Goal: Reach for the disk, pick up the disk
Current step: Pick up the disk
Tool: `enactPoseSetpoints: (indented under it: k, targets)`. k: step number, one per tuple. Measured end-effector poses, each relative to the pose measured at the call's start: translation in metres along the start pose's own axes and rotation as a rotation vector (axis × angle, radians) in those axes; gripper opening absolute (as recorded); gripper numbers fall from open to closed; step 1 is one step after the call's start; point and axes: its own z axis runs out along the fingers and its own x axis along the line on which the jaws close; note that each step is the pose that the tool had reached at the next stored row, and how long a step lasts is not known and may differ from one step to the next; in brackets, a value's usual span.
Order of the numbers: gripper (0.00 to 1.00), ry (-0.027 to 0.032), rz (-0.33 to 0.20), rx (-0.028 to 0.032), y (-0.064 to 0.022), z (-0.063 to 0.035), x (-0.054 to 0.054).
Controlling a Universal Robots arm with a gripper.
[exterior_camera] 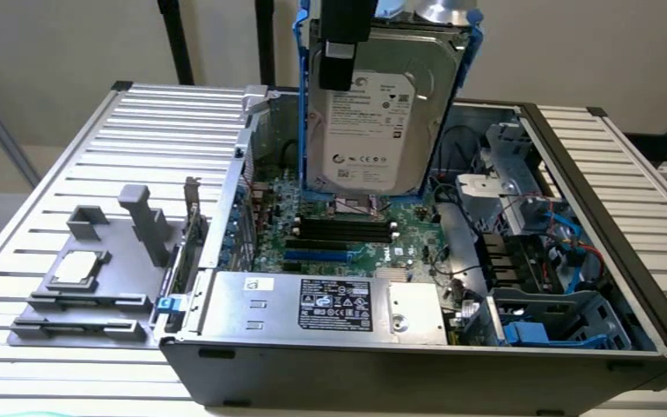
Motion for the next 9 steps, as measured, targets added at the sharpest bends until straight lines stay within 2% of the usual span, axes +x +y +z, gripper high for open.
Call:
enactPoseSetpoints:
  k: [9]
  targets:
    - [0.33, -0.0002, 0.000, 0.0000, -0.0388, -0.0019, 0.018]
